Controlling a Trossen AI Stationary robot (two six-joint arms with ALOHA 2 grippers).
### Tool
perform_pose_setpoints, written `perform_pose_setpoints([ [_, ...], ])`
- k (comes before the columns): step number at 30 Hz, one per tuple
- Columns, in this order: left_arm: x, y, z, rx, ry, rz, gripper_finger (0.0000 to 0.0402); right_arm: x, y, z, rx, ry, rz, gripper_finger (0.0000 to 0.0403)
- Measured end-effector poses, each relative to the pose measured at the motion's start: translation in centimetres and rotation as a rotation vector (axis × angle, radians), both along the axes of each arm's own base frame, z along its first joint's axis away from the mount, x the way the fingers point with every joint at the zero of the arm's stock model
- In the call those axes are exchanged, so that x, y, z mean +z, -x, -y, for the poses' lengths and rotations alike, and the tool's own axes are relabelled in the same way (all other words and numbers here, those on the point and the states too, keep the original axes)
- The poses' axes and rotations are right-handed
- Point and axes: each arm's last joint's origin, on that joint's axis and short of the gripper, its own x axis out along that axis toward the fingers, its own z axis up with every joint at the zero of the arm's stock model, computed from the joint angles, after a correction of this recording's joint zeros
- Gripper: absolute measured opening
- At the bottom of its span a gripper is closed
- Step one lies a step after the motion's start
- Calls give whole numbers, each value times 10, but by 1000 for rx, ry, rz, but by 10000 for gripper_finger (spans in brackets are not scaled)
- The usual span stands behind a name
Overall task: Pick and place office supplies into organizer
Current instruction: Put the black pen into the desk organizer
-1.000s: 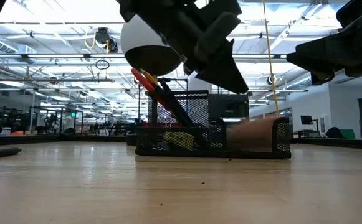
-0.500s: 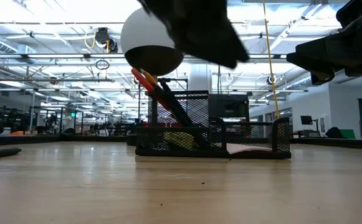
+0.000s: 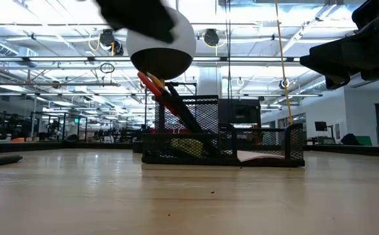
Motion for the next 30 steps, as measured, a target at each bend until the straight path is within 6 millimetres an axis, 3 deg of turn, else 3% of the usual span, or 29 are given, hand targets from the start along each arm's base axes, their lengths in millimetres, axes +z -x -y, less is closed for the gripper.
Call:
perform_pose_setpoints([
  [7, -21, 52, 3, 52, 36, -51, 144, 0, 0, 0, 0, 0, 0, 128],
  [10, -25, 79, -2, 15, 4, -150, 143, 0, 0, 0, 0, 0, 0, 128],
  [19, -19, 136, -20, -110, -116, -411, 143, 0, 0, 0, 0, 0, 0, 128],
  [24, -21, 148, -25, -267, -234, -555, 143, 0, 0, 0, 0, 0, 0, 128],
  [30, -20, 143, -26, -441, -360, -530, 143, 0, 0, 0, 0, 0, 0, 128],
])
